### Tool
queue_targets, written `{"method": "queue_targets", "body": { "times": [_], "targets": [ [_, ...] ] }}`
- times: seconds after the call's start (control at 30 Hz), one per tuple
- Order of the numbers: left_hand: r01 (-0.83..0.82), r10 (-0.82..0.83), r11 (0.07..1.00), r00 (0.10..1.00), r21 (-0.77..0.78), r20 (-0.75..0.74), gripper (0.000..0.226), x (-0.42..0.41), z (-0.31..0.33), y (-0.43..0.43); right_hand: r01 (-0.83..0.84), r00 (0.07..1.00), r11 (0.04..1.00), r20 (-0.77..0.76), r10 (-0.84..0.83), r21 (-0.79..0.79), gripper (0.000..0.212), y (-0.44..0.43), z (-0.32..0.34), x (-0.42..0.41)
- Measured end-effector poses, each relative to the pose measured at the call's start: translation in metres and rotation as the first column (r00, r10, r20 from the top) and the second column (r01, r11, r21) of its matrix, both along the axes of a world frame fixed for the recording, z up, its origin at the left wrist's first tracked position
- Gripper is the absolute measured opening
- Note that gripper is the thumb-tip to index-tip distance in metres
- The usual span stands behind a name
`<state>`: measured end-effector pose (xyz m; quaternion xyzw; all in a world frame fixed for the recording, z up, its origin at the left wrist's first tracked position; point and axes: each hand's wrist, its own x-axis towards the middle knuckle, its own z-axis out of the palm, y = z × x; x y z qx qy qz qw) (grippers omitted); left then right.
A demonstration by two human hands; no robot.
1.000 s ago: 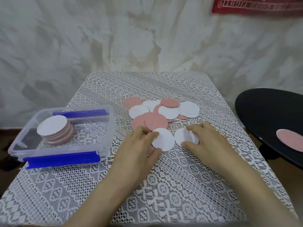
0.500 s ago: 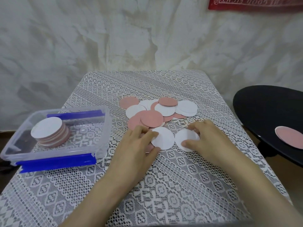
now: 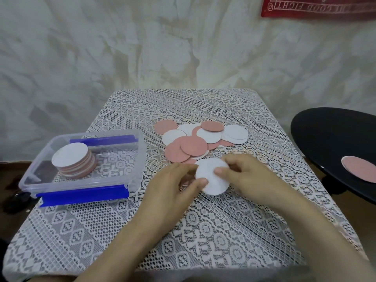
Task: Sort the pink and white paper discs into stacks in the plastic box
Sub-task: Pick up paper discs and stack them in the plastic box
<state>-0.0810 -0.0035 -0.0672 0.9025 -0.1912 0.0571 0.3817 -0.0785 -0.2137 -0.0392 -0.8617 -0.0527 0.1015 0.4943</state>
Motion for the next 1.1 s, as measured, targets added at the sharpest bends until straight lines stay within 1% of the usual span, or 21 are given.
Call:
{"method": "queue_targets", "body": {
  "times": [0.07,0.1,0.13,0.2,0.23,0.27,0.3,0.33,0.4,0.43,0.47,0.5,0.6,0.63,0.73,0.83,0.9,0.93,1.0,1.1],
  "targets": [
    [-0.012,0.0,0.99,0.996,-0.143,-0.086,0.02,-0.001,0.001,0.002,-0.076,0.996,0.997,-0.035,0.077,0.021,0.015,0.013,0.0,-0.002],
    [-0.026,0.005,0.983,0.993,-0.181,-0.114,0.015,-0.001,0.001,0.003,-0.082,0.996,0.996,-0.042,0.083,0.036,0.014,0.017,0.0,-0.002],
    [-0.042,0.016,0.98,0.991,-0.195,-0.132,0.012,0.0,0.001,0.005,-0.065,0.997,0.997,-0.042,0.067,0.045,0.013,0.019,-0.001,0.001],
    [-0.076,0.051,0.982,0.988,-0.173,-0.144,0.01,0.002,-0.001,0.011,0.004,1.0,1.0,-0.021,-0.004,0.025,0.012,0.019,-0.004,0.007],
    [-0.091,0.067,0.983,0.986,-0.157,-0.151,0.01,0.003,-0.002,0.014,0.049,0.999,0.999,0.018,-0.049,-0.022,0.013,0.017,-0.006,0.011],
    [-0.103,0.08,0.984,0.984,-0.144,-0.162,0.008,0.004,-0.002,0.017,0.092,0.994,0.99,0.075,-0.085,-0.106,0.013,0.014,-0.01,0.016],
    [-0.114,0.089,0.985,0.981,-0.133,-0.175,0.008,0.004,-0.002,0.019,0.122,0.987,0.971,0.126,-0.098,-0.205,0.017,0.011,-0.012,0.019],
    [-0.122,0.098,0.985,0.978,-0.121,-0.185,0.008,0.004,-0.002,0.022,0.131,0.984,0.945,0.157,-0.087,-0.3,0.026,0.009,-0.013,0.021],
    [-0.134,0.116,0.987,0.976,-0.086,-0.184,0.013,0.004,-0.002,0.025,0.11,0.987,0.895,0.157,-0.046,-0.432,0.046,0.01,-0.012,0.021],
    [-0.139,0.124,0.988,0.975,-0.072,-0.182,0.016,0.004,-0.002,0.026,0.098,0.989,0.875,0.145,-0.032,-0.475,0.052,0.012,-0.01,0.022],
    [-0.144,0.129,0.987,0.974,-0.067,-0.186,0.019,0.003,-0.001,0.026,0.094,0.991,0.862,0.13,-0.033,-0.497,0.053,0.014,-0.009,0.022],
    [-0.148,0.134,0.987,0.972,-0.063,-0.193,0.019,0.003,-0.001,0.026,0.099,0.992,0.86,0.121,-0.043,-0.501,0.049,0.016,-0.009,0.022],
    [-0.159,0.146,0.986,0.968,-0.048,-0.205,0.017,0.002,0.001,0.026,0.145,0.986,0.885,0.142,-0.09,-0.443,0.024,0.015,-0.012,0.025],
    [-0.159,0.146,0.986,0.967,-0.044,-0.21,0.016,0.002,0.001,0.026,0.16,0.982,0.9,0.154,-0.105,-0.406,0.02,0.013,-0.013,0.026],
    [-0.164,0.152,0.986,0.961,-0.033,-0.231,0.015,0.001,0.003,0.025,0.154,0.981,0.94,0.164,-0.108,-0.304,0.017,0.008,-0.015,0.025],
    [-0.161,0.15,0.987,0.961,-0.027,-0.232,0.014,-0.001,0.005,0.026,0.168,0.974,0.954,0.19,-0.122,-0.248,0.012,0.004,-0.02,0.023],
    [-0.159,0.146,0.987,0.961,-0.038,-0.236,0.012,-0.002,0.005,0.027,0.166,0.971,0.97,0.202,-0.13,-0.175,0.023,0.004,-0.017,0.022],
    [-0.156,0.141,0.987,0.961,-0.045,-0.236,0.012,-0.002,0.005,0.027,0.15,0.975,0.982,0.183,-0.126,-0.119,0.023,0.004,-0.015,0.021],
    [-0.139,0.119,0.988,0.964,-0.068,-0.236,0.013,-0.003,0.006,0.027,0.071,0.992,0.997,0.108,-0.067,-0.033,0.013,0.005,-0.013,0.017],
    [-0.101,0.071,0.989,0.967,-0.112,-0.246,0.017,-0.007,0.007,0.026,-0.007,1.0,1.0,0.003,0.007,0.006,0.007,0.013,-0.015,0.01]
  ]
}}
